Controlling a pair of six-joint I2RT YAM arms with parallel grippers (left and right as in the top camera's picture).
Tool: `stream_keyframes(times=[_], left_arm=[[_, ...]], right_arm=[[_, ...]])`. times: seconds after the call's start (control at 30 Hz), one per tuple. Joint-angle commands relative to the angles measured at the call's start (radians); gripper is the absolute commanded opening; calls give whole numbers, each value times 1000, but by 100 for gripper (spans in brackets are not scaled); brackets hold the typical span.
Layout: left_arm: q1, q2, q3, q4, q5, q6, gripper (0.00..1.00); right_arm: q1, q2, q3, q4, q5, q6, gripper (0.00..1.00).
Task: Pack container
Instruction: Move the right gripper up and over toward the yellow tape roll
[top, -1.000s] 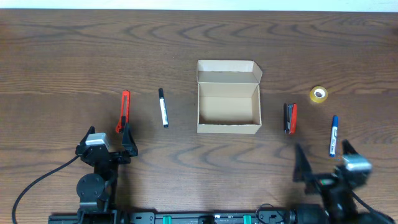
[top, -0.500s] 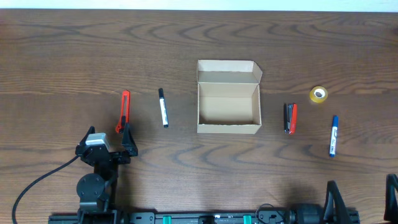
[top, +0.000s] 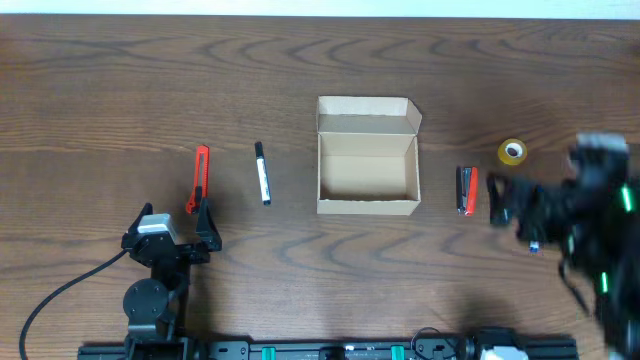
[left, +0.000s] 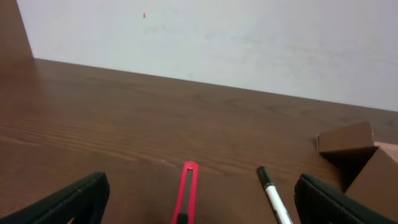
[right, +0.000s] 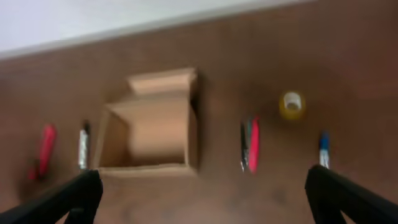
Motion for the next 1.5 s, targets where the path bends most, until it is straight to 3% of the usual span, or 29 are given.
stream_keyframes(times=[0.0,0.13,0.37,0.57,0.8,1.07,1.2,1.47], left_arm=[[4,-5,-11,-54,-11,11,95],[4,-5,-11,-54,-11,11,95],[4,-5,-11,-54,-11,11,95],[4,-5,-11,-54,-11,11,95],[4,-5,-11,-54,-11,11,95],[4,-5,-11,-54,-11,11,96],[4,-5,-11,-54,-11,11,95],[4,-5,-11,-54,-11,11,96]], right_arm=[[8,159,138,-98,153,-28,99],[8,339,242,-227,390,-29,99],[-26,457,257,-219,513,2,99],[-197,460,257,-135,328,57,99],[-375,499,254,-119,272,58,99],[-417,585,207,-24,141,55,99],[-417,656,152,68,-68,-94,99],[-423,792,151,83,185,57,99]])
